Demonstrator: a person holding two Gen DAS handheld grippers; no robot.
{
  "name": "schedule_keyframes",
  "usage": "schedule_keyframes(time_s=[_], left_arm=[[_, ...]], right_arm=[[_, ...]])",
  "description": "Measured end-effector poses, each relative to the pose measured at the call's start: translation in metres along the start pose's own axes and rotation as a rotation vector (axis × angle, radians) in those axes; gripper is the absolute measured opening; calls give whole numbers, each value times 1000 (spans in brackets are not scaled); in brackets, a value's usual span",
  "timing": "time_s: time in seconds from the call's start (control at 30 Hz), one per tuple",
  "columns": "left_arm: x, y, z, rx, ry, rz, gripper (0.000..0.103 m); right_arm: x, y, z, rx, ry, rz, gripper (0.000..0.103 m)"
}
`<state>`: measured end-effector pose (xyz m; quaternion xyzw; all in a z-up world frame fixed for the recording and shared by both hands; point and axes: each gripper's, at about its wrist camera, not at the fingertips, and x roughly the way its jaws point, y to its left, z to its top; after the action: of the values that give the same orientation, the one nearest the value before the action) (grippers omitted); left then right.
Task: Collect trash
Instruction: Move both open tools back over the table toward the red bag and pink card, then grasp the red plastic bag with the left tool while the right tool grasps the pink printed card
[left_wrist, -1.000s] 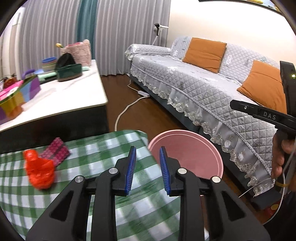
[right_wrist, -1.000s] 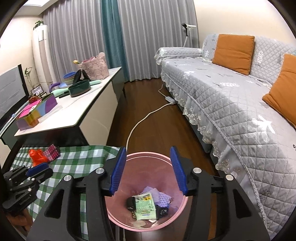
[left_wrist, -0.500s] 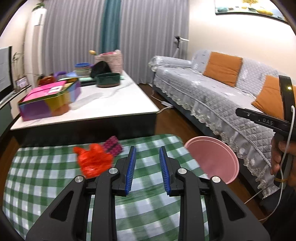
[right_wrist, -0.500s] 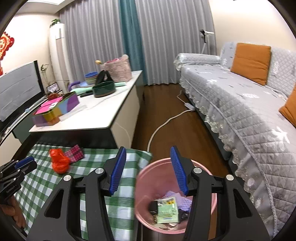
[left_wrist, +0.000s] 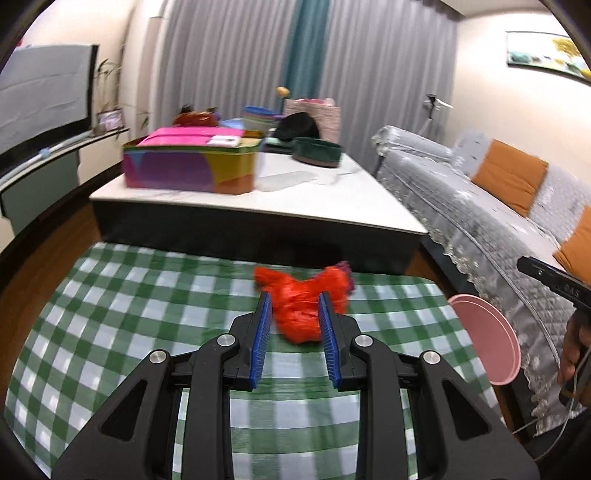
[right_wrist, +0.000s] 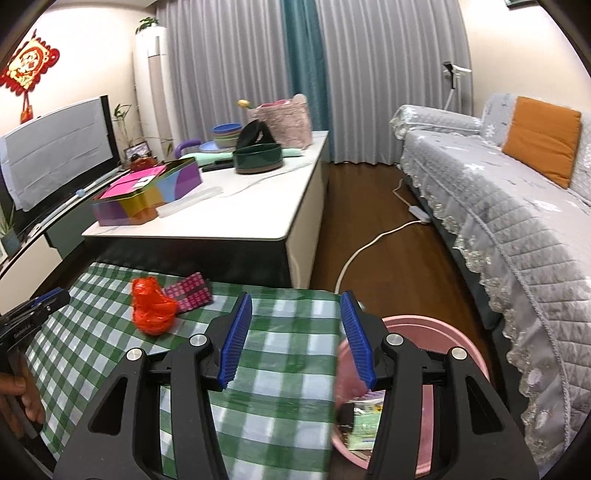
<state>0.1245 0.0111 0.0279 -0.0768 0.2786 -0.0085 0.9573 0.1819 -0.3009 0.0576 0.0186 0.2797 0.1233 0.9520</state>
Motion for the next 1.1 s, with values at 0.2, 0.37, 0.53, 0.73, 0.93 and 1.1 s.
schedule_keyframes(time_s=[0.2, 0.37, 0.53, 0.73, 0.93, 1.1], left_arm=[[13, 15, -6, -21, 20, 4, 26], [30, 8, -9, -6, 25, -29, 26], [47, -3, -5, 2, 11, -60, 36], [75, -14, 0, -26, 21, -79, 48], [96, -23, -2, -34, 44, -95, 51], [111, -25, -5, -41, 78, -103, 50]], right_arm=[[24, 24, 4, -6, 7, 65, 51], [46, 39, 1, -27, 33, 92, 51], [61, 42, -2, -23, 50, 103, 51], [70, 47, 2, -2, 18, 117, 51], [90, 64, -1, -49, 38, 150, 51], [111, 70, -2, -37, 74, 179, 51]])
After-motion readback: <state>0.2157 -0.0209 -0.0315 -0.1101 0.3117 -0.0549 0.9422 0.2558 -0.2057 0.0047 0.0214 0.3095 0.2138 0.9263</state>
